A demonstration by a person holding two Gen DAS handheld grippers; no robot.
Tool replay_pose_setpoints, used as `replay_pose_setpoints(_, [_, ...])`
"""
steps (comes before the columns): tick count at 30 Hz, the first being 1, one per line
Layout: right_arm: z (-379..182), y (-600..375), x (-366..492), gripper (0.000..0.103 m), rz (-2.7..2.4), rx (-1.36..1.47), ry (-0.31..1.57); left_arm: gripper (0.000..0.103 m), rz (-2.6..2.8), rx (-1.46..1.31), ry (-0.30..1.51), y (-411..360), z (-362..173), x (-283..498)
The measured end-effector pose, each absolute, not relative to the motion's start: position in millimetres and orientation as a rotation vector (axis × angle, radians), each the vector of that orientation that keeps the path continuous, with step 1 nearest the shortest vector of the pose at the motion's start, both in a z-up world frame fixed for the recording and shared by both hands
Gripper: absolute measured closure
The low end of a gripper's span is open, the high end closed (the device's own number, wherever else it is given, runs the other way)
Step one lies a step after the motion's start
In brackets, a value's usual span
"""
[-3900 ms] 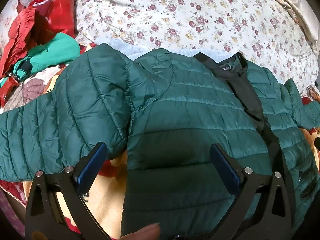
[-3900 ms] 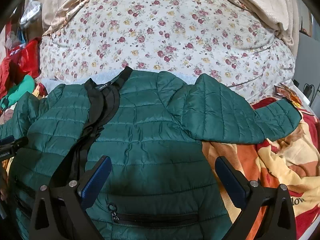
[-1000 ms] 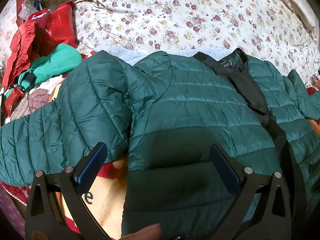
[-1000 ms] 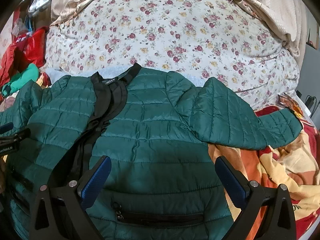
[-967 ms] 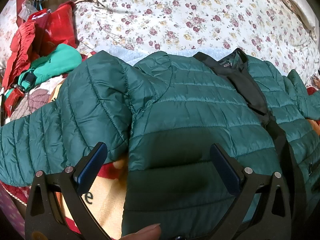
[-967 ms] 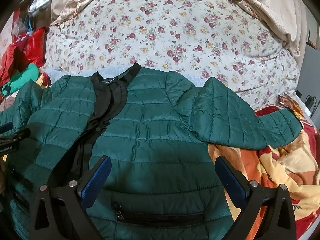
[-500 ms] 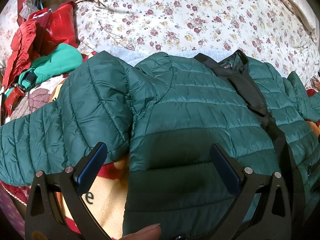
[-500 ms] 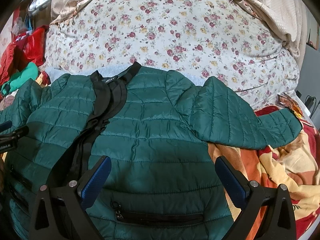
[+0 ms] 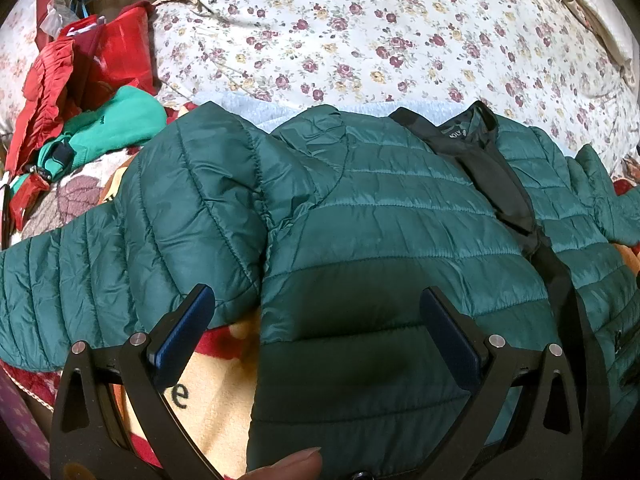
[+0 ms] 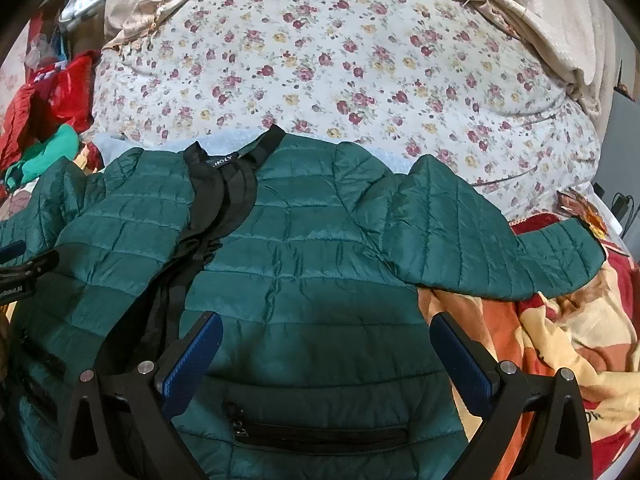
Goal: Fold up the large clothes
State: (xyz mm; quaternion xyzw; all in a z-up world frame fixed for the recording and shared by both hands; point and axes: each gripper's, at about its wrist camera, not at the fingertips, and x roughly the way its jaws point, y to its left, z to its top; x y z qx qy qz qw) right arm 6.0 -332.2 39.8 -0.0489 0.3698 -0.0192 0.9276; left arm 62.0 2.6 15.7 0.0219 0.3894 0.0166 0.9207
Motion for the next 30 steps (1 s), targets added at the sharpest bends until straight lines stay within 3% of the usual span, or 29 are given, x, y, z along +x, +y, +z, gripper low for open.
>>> replay_pose_setpoints(30, [39.3, -332.0, 5.6, 0.0, -0.039, -0.108, 0.757, 0.0, 0.039, 0.03, 0.807, 7.2, 14.6, 61.9])
